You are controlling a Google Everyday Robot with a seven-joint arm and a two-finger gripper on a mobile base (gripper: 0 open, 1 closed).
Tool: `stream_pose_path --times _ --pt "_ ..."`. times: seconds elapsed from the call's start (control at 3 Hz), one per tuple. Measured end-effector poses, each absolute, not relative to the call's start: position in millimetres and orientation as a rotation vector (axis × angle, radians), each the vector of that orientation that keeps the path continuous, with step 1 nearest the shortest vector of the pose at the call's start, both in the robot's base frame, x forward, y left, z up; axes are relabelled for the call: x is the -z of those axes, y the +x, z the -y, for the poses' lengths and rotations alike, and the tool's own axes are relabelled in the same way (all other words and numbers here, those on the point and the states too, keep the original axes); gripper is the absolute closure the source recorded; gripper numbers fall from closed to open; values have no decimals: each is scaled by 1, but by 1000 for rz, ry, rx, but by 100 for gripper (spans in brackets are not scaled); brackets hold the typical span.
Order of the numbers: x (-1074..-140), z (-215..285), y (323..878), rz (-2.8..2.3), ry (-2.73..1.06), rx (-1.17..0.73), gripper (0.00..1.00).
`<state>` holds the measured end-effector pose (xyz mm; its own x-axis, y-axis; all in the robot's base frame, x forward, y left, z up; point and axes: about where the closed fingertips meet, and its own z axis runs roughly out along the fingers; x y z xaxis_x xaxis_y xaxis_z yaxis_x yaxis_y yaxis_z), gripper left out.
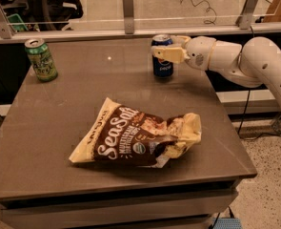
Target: Place pepsi can upright
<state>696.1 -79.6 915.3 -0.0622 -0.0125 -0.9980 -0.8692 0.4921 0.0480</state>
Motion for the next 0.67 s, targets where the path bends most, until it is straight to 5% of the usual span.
stream_pose_path --times 0.33,0.67 --pt "-915 85 694 -1475 -804 -838 12" --pt "-914 90 691 -1474 -798 -831 0"
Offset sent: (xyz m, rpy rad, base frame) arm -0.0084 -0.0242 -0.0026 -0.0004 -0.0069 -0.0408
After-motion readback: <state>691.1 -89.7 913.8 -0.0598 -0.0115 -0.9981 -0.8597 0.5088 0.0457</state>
